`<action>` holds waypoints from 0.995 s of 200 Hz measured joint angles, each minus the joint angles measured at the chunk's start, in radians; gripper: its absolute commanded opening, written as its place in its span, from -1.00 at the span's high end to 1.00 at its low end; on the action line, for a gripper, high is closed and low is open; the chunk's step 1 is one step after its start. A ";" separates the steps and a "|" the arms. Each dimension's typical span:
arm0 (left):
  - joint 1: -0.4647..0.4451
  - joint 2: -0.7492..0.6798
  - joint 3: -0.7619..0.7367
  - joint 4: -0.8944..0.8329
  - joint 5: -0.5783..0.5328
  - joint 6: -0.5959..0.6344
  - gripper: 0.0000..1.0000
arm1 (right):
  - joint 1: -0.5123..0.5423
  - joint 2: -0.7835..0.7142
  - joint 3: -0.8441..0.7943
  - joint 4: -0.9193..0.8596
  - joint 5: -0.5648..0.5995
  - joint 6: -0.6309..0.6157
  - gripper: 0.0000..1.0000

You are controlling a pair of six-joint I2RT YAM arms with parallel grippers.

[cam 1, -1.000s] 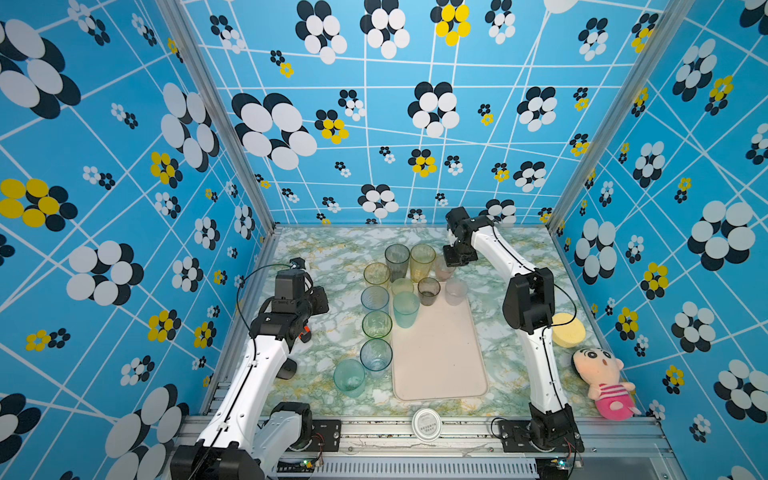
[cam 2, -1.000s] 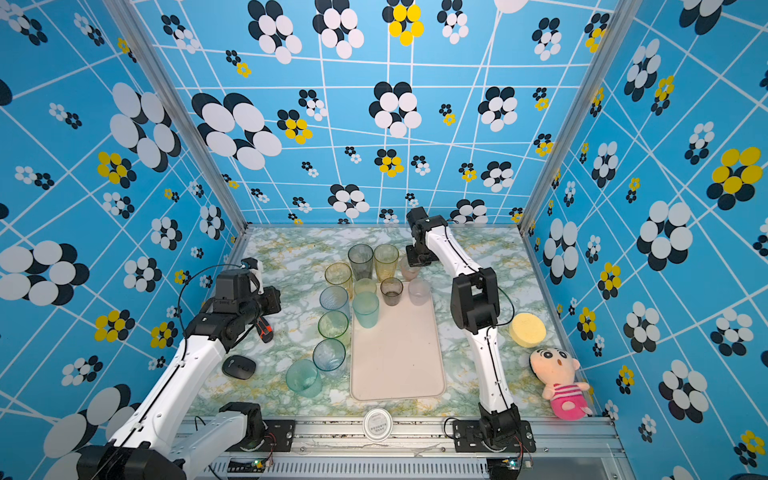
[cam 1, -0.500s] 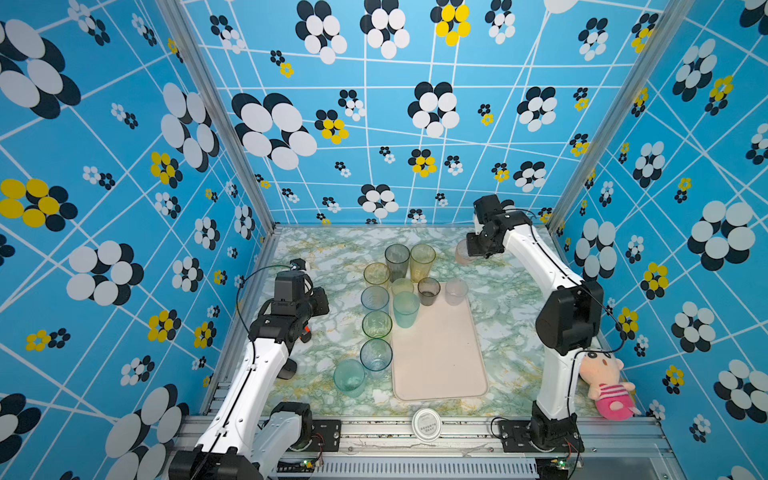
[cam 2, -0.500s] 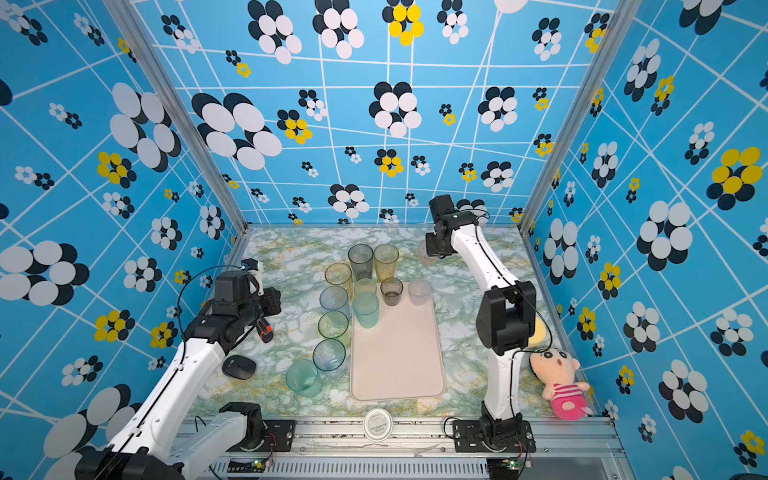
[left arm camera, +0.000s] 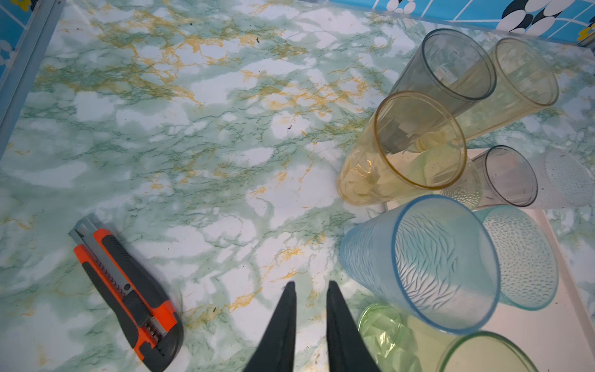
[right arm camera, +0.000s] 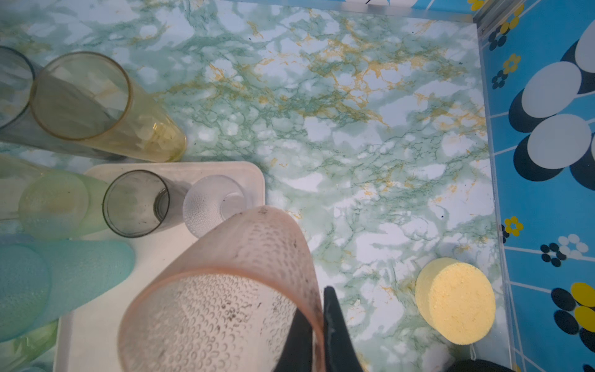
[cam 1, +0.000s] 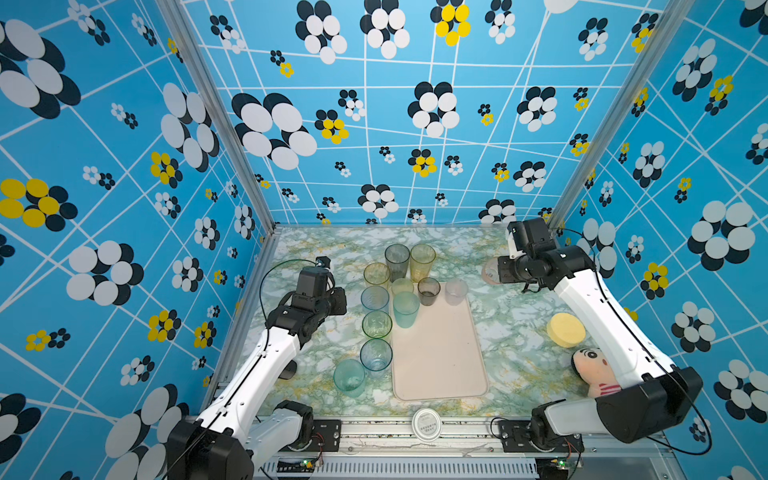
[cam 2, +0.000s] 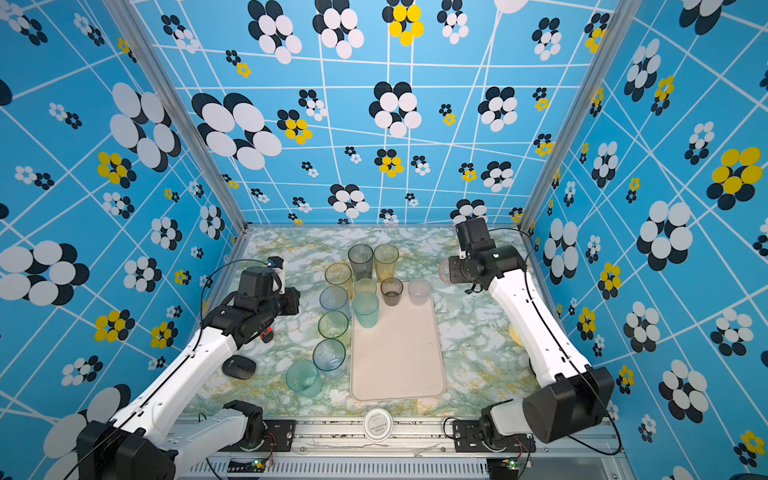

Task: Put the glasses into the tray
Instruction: 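Close the right gripper on the pink dotted glass and lift it, then carry the pink dotted glass over the tray toward the clear dotted glass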

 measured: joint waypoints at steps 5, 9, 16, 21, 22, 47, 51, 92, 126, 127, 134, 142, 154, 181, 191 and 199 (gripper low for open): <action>-0.010 0.006 0.008 0.001 -0.006 0.000 0.60 | 0.015 -0.013 -0.012 -0.008 0.005 0.003 0.95; -0.018 0.011 0.014 0.000 -0.011 0.001 0.60 | 0.029 -0.023 -0.022 -0.018 0.008 0.005 0.95; -0.029 0.017 0.022 0.001 -0.018 0.001 0.59 | 0.052 -0.038 -0.036 -0.029 0.013 0.011 0.96; -0.037 0.021 0.027 0.001 -0.024 0.001 0.59 | 0.068 -0.050 -0.047 -0.037 0.015 0.015 0.96; -0.038 0.021 0.028 0.001 -0.025 0.002 0.59 | 0.070 -0.051 -0.048 -0.037 0.015 0.016 0.96; -0.058 0.027 0.033 -0.002 -0.047 0.004 0.59 | 0.146 -0.105 -0.103 -0.068 0.019 0.049 0.96; -0.058 0.027 0.033 -0.002 -0.050 0.004 0.59 | 0.159 -0.112 -0.112 -0.071 0.019 0.055 0.96; -0.059 0.027 0.033 -0.017 -0.067 0.003 0.59 | 0.282 -0.116 -0.191 -0.084 0.009 0.119 0.96; -0.065 0.027 0.033 -0.020 -0.070 0.003 0.58 | 0.320 -0.041 -0.224 -0.050 -0.024 0.156 0.95; -0.066 0.027 0.033 -0.020 -0.070 0.003 0.58 | 0.320 -0.039 -0.224 -0.049 -0.025 0.157 0.95; -0.066 0.027 0.033 -0.021 -0.071 0.003 0.58 | 0.321 -0.017 -0.224 -0.035 -0.032 0.162 0.95; -0.066 0.027 0.033 -0.023 -0.071 0.003 0.58 | 0.322 0.006 -0.224 -0.021 -0.038 0.165 0.95; -0.066 0.027 0.033 -0.024 -0.075 0.003 0.58 | 0.322 0.045 -0.223 0.000 -0.048 0.171 0.94; -0.066 0.027 0.033 -0.028 -0.086 0.004 0.57 | 0.322 0.127 -0.214 0.035 -0.072 0.176 0.94; -0.066 0.027 0.033 -0.037 -0.093 0.004 0.57 | 0.322 0.156 -0.205 0.042 -0.079 0.176 0.94; -0.066 0.027 0.033 -0.043 -0.097 0.004 0.57 | 0.322 0.177 -0.196 0.048 -0.084 0.176 0.94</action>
